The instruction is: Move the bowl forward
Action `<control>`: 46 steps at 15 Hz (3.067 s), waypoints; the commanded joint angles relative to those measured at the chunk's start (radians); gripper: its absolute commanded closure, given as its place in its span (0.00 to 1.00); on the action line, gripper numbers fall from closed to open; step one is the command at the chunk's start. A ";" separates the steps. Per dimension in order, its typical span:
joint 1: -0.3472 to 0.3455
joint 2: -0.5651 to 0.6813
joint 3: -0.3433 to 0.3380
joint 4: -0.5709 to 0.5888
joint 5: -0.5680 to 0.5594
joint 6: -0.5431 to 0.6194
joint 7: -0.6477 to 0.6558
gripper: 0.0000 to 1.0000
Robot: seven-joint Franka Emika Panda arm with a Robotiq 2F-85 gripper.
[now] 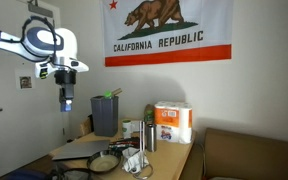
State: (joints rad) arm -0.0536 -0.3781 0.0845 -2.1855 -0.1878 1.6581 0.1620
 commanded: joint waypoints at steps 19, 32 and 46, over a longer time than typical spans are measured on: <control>0.098 1.007 -0.119 0.463 -0.077 0.321 0.040 0.00; 0.130 1.088 -0.174 0.467 -0.055 0.397 0.152 0.37; 0.127 0.982 -0.182 0.438 -0.052 0.438 0.161 0.81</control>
State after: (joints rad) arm 0.0677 0.6017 -0.0901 -1.7498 -0.2443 2.0965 0.3249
